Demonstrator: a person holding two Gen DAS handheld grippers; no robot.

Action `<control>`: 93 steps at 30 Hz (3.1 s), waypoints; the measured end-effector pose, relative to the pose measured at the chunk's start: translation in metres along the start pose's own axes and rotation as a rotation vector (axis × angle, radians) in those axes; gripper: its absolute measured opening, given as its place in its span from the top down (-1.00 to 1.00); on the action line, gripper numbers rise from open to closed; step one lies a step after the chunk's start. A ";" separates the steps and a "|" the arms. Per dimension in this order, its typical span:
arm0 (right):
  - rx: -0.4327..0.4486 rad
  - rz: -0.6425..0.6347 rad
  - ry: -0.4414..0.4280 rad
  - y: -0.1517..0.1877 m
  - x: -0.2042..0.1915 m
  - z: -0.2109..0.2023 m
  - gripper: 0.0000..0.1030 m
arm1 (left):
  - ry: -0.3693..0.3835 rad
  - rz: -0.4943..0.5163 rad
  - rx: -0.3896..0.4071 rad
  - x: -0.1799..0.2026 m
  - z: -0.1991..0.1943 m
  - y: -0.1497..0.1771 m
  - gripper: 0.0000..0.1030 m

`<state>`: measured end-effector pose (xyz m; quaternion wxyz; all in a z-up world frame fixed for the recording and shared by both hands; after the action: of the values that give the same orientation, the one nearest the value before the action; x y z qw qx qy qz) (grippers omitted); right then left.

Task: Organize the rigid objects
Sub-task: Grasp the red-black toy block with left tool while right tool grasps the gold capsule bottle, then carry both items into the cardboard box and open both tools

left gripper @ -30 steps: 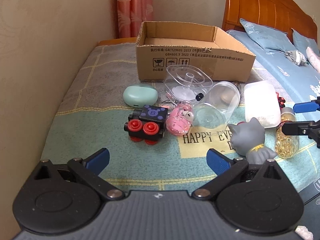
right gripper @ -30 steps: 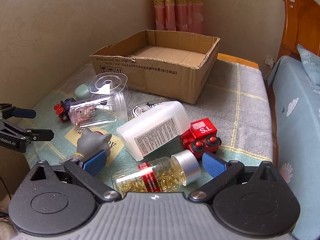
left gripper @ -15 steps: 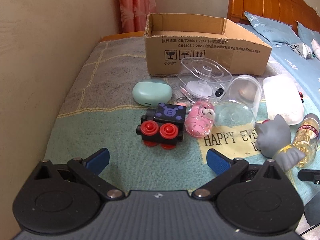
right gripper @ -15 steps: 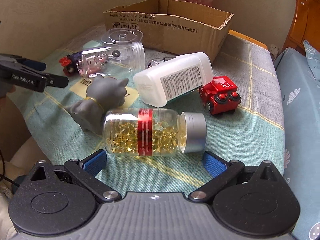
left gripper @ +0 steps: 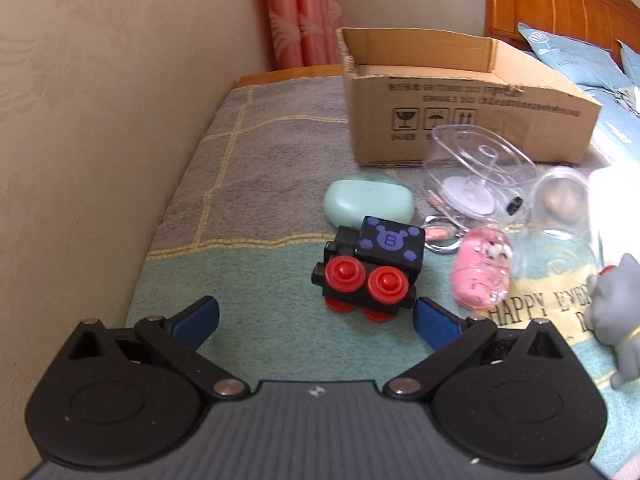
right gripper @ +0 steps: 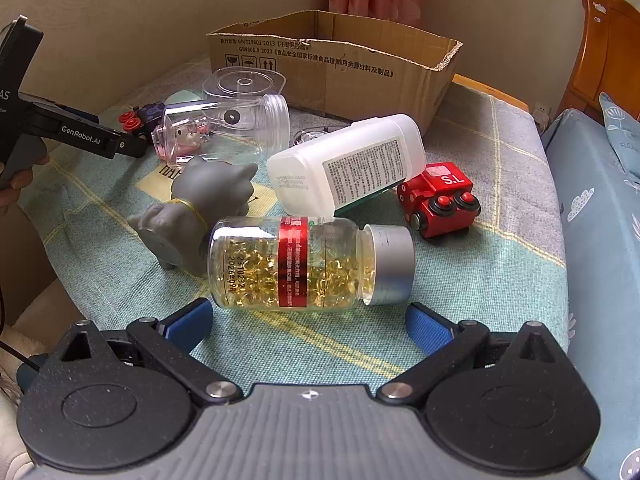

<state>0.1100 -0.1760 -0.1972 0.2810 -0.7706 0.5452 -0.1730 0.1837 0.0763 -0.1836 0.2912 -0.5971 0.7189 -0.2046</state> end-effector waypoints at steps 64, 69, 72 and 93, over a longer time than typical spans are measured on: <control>-0.005 0.051 0.021 -0.057 0.011 -0.034 -0.85 | 0.208 0.120 0.057 0.024 -0.045 -0.044 0.03; 0.053 0.029 -0.012 -0.088 0.016 -0.047 -0.85 | 0.230 0.156 0.134 0.035 -0.062 -0.088 0.03; 0.087 0.011 -0.014 -0.109 0.019 -0.049 -0.85 | 0.231 0.176 0.181 0.041 -0.061 -0.122 0.03; 0.144 -0.014 -0.007 -0.203 0.031 -0.023 -0.85 | 0.162 0.134 0.192 0.049 -0.014 -0.176 -0.91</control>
<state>0.2580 -0.1603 -0.0546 0.3364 -0.7529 0.5249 -0.2111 0.2987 -0.0077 -0.0689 0.3009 -0.4986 0.7556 -0.3000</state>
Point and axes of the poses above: each gripper's, at about its wrist camera, not at the fingertips, and z roughly the way its jaws point, x to its right, y to its underside, the point moved 10 cm from there along z, roughly the way its jaws point, and after that the axes turned 6 degrees about z, right-handed, at the moved point
